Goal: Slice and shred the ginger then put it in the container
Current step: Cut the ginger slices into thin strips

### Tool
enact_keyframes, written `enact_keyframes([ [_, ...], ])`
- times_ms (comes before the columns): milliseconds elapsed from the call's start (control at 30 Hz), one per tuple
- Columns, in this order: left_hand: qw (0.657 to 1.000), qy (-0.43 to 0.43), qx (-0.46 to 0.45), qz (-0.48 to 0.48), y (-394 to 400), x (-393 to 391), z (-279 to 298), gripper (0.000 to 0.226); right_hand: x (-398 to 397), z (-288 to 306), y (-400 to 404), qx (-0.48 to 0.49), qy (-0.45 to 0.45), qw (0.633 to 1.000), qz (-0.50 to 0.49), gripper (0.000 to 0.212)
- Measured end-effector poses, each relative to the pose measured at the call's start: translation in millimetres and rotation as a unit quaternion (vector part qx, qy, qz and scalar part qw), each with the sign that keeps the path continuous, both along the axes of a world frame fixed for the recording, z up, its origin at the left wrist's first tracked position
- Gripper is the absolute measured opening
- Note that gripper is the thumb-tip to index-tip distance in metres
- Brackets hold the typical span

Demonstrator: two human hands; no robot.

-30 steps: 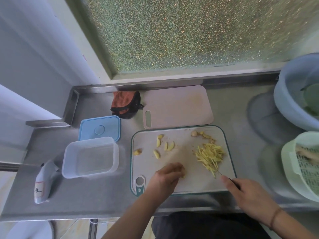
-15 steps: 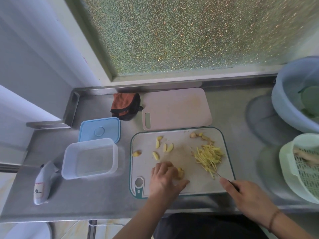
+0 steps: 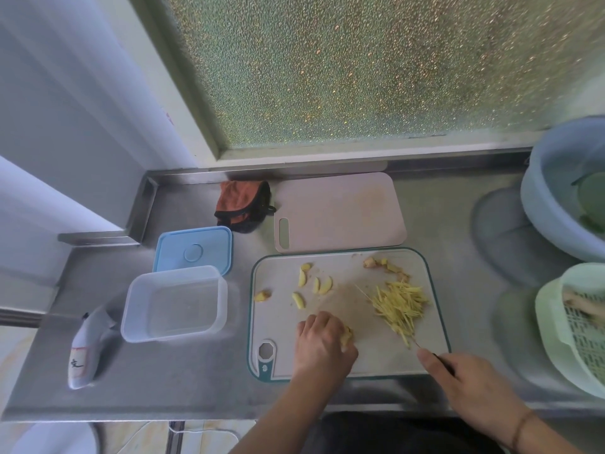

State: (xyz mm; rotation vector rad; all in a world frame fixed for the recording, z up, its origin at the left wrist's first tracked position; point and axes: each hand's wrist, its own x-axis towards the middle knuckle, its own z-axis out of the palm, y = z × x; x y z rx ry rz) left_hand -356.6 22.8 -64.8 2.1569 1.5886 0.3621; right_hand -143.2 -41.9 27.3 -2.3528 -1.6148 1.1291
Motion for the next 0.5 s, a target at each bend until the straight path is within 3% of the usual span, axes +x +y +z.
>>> enact_keyframes([
  [167, 0.999, -0.006, -0.044, 0.003, 1.1, -0.3, 2.5, 0.028, 0.0, 0.4, 1.4, -0.013, -0.002, 1.000, 0.007, 0.063],
  [267, 0.998, -0.021, -0.066, 0.010, 2.1, -0.2, 8.3, 0.010, -0.4, -0.9, 1.0, -0.014, 0.001, 1.000, 0.009, 0.062],
  [500, 0.994, -0.018, -0.108, 0.023, 9.7, -1.0, 8.7, 0.015, -0.3, -7.9, -0.7, -0.011, 0.014, 1.000, 0.003, 0.063],
])
